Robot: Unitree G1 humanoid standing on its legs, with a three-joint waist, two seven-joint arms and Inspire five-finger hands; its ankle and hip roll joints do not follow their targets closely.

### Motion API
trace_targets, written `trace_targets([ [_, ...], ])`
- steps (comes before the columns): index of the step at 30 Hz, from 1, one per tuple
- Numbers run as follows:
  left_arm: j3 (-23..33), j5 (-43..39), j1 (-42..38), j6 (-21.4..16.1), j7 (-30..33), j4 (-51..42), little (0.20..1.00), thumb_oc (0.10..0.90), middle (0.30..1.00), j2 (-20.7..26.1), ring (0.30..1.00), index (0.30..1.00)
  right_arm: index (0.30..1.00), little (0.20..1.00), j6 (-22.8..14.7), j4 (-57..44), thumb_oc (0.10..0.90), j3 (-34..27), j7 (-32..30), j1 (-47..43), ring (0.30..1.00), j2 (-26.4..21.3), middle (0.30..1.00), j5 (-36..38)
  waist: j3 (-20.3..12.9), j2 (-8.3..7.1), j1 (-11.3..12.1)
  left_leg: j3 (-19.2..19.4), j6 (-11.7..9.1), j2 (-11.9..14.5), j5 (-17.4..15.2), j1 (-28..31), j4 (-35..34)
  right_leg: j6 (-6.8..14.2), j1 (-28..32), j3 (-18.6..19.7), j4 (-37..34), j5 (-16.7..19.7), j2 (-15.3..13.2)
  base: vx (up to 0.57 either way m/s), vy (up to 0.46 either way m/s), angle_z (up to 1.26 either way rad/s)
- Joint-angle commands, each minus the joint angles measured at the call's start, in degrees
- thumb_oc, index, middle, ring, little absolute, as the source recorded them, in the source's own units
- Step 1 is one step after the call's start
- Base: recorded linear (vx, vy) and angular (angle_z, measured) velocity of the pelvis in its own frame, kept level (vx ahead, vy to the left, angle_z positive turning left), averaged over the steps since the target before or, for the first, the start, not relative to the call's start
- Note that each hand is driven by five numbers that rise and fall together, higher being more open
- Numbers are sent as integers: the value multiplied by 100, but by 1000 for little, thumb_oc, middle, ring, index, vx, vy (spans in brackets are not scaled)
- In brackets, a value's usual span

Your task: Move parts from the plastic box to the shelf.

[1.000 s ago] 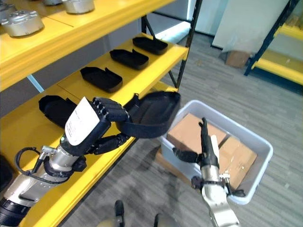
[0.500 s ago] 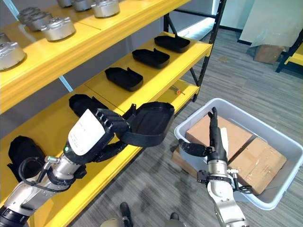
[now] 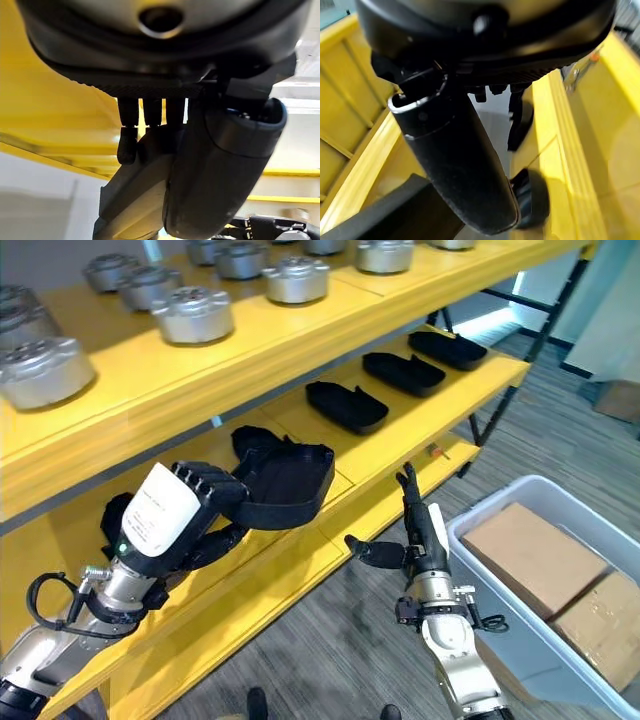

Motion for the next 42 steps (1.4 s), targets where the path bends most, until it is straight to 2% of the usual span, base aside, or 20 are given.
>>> trace_targets([
  [1,658,-126,-231,-421,709,-682,300,400,300,-213,300,300,1000,1000,-414,-776,900,-255,-82,-571,1000,-436,1000,-22,-345,222,-98,189,5,265,-664,621,27,4,-24,-330,186,-105,317,-108,248,20],
  [5,626,-173,-248,-577,719,-627,300,400,300,-133,300,300,1000,1000,-366,-850,900,-155,-275,-586,1000,-346,1000,-148,-297,142,26,335,156,115,-759,577,82,41,-115,-581,411,58,141,-100,192,28],
  [7,572,-70,-284,-702,773,-646,300,400,300,-156,300,300,1000,1000,-302,-926,900,-94,-442,-600,1000,-277,1000,-281,-239,94,93,349,326,-2,-866,505,173,57,-250,-524,1138,8,43,-115,196,22],
  [8,521,-13,-346,-679,793,-659,300,400,300,-168,300,300,1000,1000,-317,-913,900,-63,-486,-621,1000,-264,1000,-359,-232,88,97,322,402,-42,-865,468,177,32,-332,-444,1431,-8,81,-113,149,18],
  [10,343,114,-578,-528,867,-660,300,400,300,-166,300,300,1000,1000,-457,-806,900,50,-601,-672,1000,-274,1000,-518,-181,88,47,197,568,-129,-926,387,193,-53,-650,-112,2310,-277,456,-98,91,31],
  [11,343,114,-585,-526,866,-658,300,400,300,-167,300,300,1000,1000,-459,-804,900,49,-603,-678,1000,-275,1000,-520,-189,94,52,203,567,-119,-908,363,194,-68,-676,-112,2310,-263,465,-71,16,32],
  [12,274,72,-730,-465,833,-625,300,400,300,-137,300,300,1000,1000,-496,-775,900,81,-643,-675,1000,-289,1000,-518,-142,73,-38,15,597,-191,-927,368,183,-122,-800,174,2487,-512,892,-33,-45,29],
  [14,189,47,-897,-401,841,-592,300,400,300,-110,300,300,1000,1000,-539,-749,900,66,-683,-654,1000,-343,1000,-530,-120,54,-153,-267,565,-260,-902,365,160,-286,-771,470,2213,-814,1412,-17,-99,39],
  [15,140,62,-1004,-346,799,-594,300,400,300,-132,300,300,1000,1000,-591,-729,900,21,-658,-626,1000,-373,1000,-493,-133,37,-224,-427,519,-312,-886,309,197,-439,-665,654,1800,-929,1666,-9,-111,56],
  [16,128,58,-1050,-307,763,-599,300,400,300,-139,300,300,1000,1000,-624,-727,900,-11,-627,-607,1000,-390,1000,-474,-151,23,-255,-489,498,-347,-889,275,219,-507,-614,744,1602,-994,1770,-2,-126,85],
  [18,-2,154,-1255,-66,754,-555,300,400,300,-179,300,300,1000,1000,-843,-650,900,-150,-532,-583,1000,-511,1000,-617,-230,-19,-368,-734,418,-475,-830,113,310,-652,-434,1192,679,-782,2003,-38,-154,96],
  [22,27,225,-1211,221,852,-547,300,400,300,-144,300,300,1000,1000,-826,-700,900,-152,-556,-608,1000,-589,1000,-799,-335,-8,-346,-808,341,-526,-832,41,347,-666,-285,1314,213,-570,1999,-13,-107,15],
  [25,216,321,-907,210,986,-596,300,400,300,-175,300,300,1000,1000,-828,-744,900,-188,-494,-541,1000,-618,1000,-871,-402,12,-343,-736,297,-539,-912,39,495,-673,-185,1311,-19,-467,1957,22,-95,-7],
  [27,311,349,-706,251,1058,-640,300,400,300,-212,300,300,1000,1000,-895,-794,900,-235,-459,-410,1000,-652,1000,-852,-406,1,-408,-423,234,-498,-1095,6,849,-659,-88,1180,-131,-436,1874,-5,-73,14],
  [28,323,335,-699,202,1064,-642,300,400,300,-255,300,300,1000,1000,-883,-825,900,-253,-533,-349,1000,-661,1000,-890,-383,-22,-460,-88,194,-387,-1162,-67,1100,-649,-76,1016,-137,-413,1786,-78,-51,19],
  [31,231,364,-735,290,1118,-641,300,400,300,-283,300,300,1000,1000,-887,-789,900,-228,-739,-333,1000,-652,1000,-991,-355,1,-609,426,135,-46,-1224,-37,1236,-641,-127,743,-76,-420,1658,-87,37,69],
  [35,205,521,-647,522,1278,-646,300,400,300,-219,300,300,1000,1000,-959,-731,900,-180,-709,-361,1000,-736,1000,-1000,-363,69,-621,137,3,203,-969,131,836,-628,-139,860,-32,-476,1611,-4,150,28],
  [36,275,504,-581,569,1348,-657,300,400,300,-169,300,300,1000,1000,-958,-716,900,-211,-682,-358,1000,-827,1000,-976,-383,93,-604,-15,-104,365,-802,222,603,-605,-117,893,-36,-503,1566,23,186,-5],
  [38,388,555,-507,576,1459,-628,300,400,300,-153,300,300,1000,1000,-1004,-696,900,-326,-616,-327,1000,-934,1000,-896,-407,112,-618,-58,-222,579,-592,314,372,-573,-69,871,-68,-502,1483,10,183,-14],
  [42,392,522,-506,629,1553,-565,300,400,300,-135,300,300,1000,1000,-972,-727,900,-409,-689,-299,1000,-1006,1000,-824,-412,193,-645,-35,-244,587,-523,472,98,-503,-49,779,12,-536,1365,1,184,6],
])
